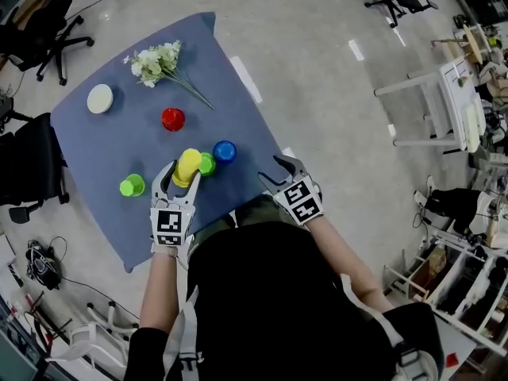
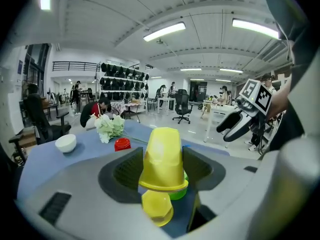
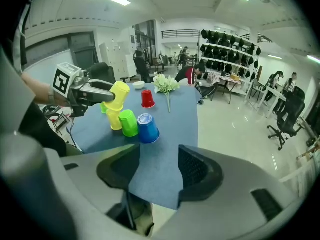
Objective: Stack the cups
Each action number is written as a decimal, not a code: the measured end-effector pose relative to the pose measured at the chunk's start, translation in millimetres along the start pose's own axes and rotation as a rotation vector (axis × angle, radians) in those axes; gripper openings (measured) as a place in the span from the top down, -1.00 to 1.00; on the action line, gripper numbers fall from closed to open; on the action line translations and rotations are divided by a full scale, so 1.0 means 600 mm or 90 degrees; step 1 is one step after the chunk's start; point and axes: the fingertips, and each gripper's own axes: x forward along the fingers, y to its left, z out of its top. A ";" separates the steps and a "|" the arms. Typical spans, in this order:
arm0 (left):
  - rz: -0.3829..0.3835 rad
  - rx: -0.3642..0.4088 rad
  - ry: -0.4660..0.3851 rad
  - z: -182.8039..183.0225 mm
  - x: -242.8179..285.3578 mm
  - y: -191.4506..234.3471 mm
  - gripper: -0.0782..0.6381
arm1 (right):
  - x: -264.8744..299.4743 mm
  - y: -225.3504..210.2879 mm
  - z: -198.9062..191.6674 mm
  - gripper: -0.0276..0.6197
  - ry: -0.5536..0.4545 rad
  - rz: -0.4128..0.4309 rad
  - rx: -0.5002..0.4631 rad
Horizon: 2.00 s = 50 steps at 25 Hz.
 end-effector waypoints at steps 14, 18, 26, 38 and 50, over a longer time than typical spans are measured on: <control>-0.008 0.009 -0.017 -0.024 0.023 -0.019 0.09 | -0.018 -0.009 -0.027 0.14 0.012 -0.017 0.010; -0.001 0.007 -0.004 -0.044 0.011 -0.016 0.12 | -0.014 -0.002 -0.021 0.14 0.014 -0.013 0.004; -0.010 -0.028 0.023 -0.057 0.007 -0.019 -0.02 | -0.010 0.010 -0.001 0.14 0.009 -0.002 -0.009; 0.063 -0.082 0.074 -0.097 -0.058 0.020 -0.04 | 0.030 0.019 0.117 0.14 -0.064 0.080 0.029; 0.160 -0.134 0.108 -0.116 -0.101 0.101 -0.04 | 0.136 0.044 0.263 0.14 -0.099 0.136 -0.048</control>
